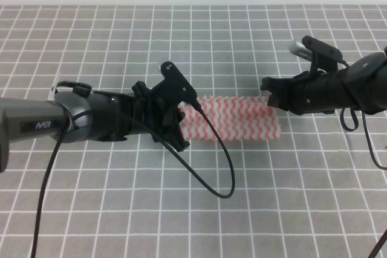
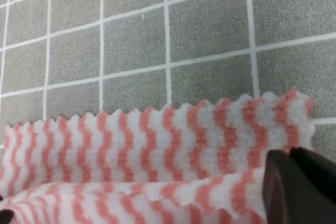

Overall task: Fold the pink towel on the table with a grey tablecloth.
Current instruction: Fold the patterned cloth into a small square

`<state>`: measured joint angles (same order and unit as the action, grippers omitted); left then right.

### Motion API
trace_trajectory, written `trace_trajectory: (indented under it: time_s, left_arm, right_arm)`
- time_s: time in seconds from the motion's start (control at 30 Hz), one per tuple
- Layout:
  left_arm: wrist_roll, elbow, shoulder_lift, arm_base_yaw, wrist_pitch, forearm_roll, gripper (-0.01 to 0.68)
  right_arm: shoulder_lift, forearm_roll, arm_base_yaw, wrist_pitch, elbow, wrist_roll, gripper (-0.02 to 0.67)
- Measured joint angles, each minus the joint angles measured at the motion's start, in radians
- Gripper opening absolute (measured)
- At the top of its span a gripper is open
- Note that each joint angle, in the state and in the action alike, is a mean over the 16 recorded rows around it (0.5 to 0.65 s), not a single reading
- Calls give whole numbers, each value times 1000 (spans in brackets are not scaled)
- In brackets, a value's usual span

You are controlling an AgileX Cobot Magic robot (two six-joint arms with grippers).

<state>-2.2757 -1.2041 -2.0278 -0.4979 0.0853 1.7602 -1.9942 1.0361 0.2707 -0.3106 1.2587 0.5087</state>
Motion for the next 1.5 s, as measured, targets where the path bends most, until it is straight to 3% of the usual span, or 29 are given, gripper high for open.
trace_trajectory:
  time_s: [0.47,0.83,1.1,1.5]
  left_arm:
    - [-8,-22,3,1,10,12,122]
    - [0,-117,3,1,-93,8,159]
    - [105,-158,4,0,-129,9,144]
    - [237,-117,1,0,43,7,36]
  right_arm:
    - [2,0,0,-8,0,17,-15]
    - [0,0,0,-8,0,23,-15]
    - [-2,2,0,-1,0,24,-15]
    - [-1,8,0,14,0,24,24]
